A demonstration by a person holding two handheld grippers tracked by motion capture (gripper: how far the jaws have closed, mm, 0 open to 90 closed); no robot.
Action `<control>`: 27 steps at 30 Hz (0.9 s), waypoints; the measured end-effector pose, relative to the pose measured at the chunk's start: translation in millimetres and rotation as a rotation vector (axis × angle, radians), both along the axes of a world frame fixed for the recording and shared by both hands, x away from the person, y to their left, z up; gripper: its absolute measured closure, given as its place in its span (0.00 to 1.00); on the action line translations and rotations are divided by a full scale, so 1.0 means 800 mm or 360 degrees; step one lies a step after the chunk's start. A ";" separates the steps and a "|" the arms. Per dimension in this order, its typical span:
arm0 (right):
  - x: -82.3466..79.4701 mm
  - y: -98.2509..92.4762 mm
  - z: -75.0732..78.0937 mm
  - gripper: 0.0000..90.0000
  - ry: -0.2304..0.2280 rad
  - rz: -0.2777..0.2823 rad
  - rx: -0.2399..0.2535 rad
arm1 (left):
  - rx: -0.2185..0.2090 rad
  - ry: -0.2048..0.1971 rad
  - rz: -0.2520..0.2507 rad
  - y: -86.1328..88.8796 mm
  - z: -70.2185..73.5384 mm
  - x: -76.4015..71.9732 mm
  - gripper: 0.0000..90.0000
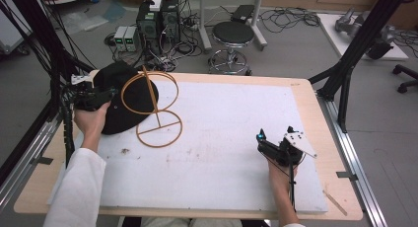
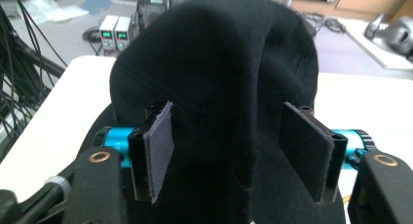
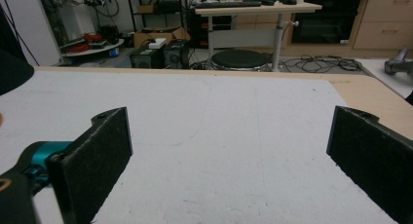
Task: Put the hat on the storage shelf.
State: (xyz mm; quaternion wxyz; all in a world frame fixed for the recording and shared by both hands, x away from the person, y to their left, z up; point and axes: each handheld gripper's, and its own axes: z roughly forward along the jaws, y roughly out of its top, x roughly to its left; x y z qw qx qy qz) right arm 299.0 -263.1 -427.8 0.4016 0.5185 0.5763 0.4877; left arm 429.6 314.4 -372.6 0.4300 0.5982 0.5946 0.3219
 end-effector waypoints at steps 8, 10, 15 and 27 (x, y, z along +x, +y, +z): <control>-0.001 0.003 0.000 0.02 0.0002 0.0003 -0.0013 | 0.0008 0.0110 -0.0043 -0.003 -0.003 0.002 0.95; -0.001 0.003 0.000 0.02 -0.0005 0.0004 -0.0024 | -0.0013 0.0111 -0.0044 -0.001 -0.003 0.001 0.95; -0.002 0.003 0.001 0.02 -0.0003 0.0002 -0.0012 | -0.0013 0.0106 -0.0071 0.001 -0.003 0.001 0.95; -0.001 0.002 0.000 0.02 0.0001 0.0008 -0.0016 | -0.0014 0.0072 -0.0070 0.004 -0.001 -0.001 0.95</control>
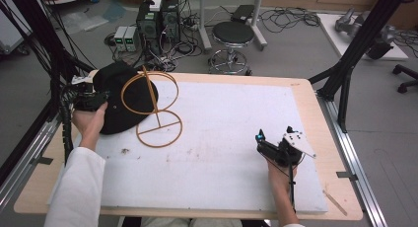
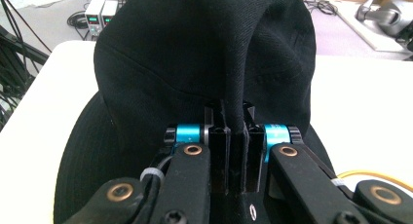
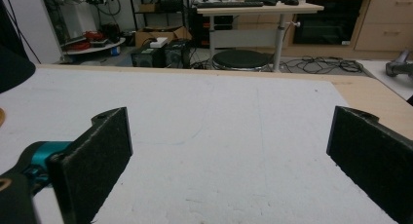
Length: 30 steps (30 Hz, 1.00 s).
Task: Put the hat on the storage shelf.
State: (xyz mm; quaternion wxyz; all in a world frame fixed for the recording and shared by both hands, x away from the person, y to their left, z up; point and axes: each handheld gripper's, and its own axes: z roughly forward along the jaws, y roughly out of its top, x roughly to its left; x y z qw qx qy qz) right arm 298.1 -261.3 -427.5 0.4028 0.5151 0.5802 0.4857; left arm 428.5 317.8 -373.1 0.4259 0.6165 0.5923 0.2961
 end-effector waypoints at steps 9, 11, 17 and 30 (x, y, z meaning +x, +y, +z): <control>0.000 0.001 0.000 0.02 -0.0004 0.0002 0.0002 | -0.0024 -0.0030 0.0030 0.001 0.004 -0.003 0.95; 0.000 0.000 0.000 0.02 -0.0001 0.0003 -0.0001 | -0.0032 -0.0058 0.0017 0.001 0.006 -0.005 0.95; 0.000 0.001 0.000 0.02 0.0001 0.0006 0.0002 | -0.0057 -0.0126 0.0011 0.005 0.015 -0.011 0.95; 0.001 0.005 -0.001 0.02 0.0003 0.0026 -0.0011 | -0.0113 -0.0291 0.0026 0.013 0.039 -0.029 0.95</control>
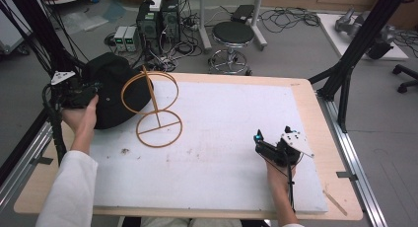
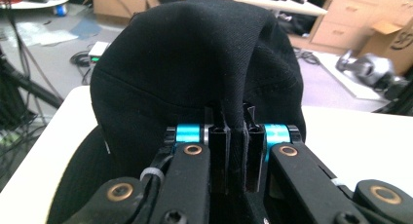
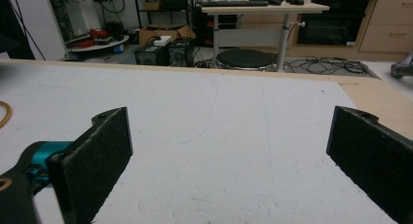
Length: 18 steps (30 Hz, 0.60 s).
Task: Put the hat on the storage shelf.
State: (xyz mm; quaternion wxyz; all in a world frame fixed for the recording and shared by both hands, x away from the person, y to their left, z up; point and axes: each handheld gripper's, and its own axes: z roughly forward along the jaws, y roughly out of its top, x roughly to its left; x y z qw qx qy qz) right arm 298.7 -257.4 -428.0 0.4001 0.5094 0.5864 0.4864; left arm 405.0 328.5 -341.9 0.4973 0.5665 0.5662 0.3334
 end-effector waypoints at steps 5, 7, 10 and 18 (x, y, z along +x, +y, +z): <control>-0.001 -0.001 0.000 0.02 -0.0001 0.0006 0.0000 | -0.0031 -0.0088 0.0006 0.007 0.012 -0.011 0.95; 0.000 -0.001 0.000 0.02 0.0001 0.0003 0.0004 | -0.0033 -0.0121 0.0015 0.009 0.017 -0.015 0.95; 0.000 0.000 0.000 0.02 -0.0002 0.0005 0.0002 | -0.0043 -0.0186 0.0014 0.009 0.024 -0.020 0.95; -0.001 0.002 0.001 0.05 -0.0011 0.0007 -0.0005 | 0.0008 -0.0346 0.0011 0.000 0.050 -0.034 0.95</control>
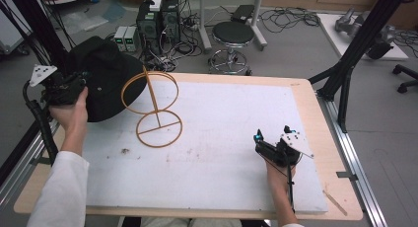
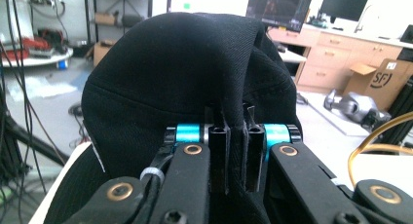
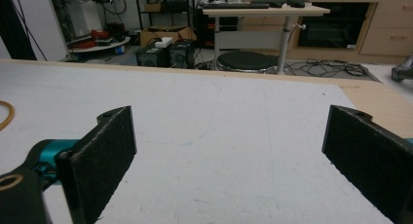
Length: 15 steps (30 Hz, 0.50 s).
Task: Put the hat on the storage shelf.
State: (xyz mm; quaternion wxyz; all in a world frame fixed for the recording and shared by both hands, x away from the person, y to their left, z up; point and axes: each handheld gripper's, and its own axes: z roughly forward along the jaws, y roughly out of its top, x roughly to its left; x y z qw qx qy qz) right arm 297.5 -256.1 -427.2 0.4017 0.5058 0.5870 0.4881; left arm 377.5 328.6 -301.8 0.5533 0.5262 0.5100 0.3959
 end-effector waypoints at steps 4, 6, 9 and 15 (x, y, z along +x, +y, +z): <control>0.000 -0.001 0.000 0.05 -0.0007 -0.0014 -0.0009 | 0.0029 -0.0100 -0.0007 -0.005 0.016 -0.011 0.95; -0.001 -0.002 0.001 0.05 -0.0010 -0.0020 -0.0003 | 0.0050 -0.0148 -0.0011 -0.008 0.025 -0.016 0.95; 0.000 -0.002 0.001 0.05 -0.0009 -0.0020 -0.0003 | 0.0114 -0.0199 -0.0023 -0.013 0.037 -0.024 0.95; -0.001 -0.002 0.001 0.05 -0.0010 -0.0020 0.0001 | 0.0152 -0.0281 -0.0030 -0.018 0.058 -0.036 0.95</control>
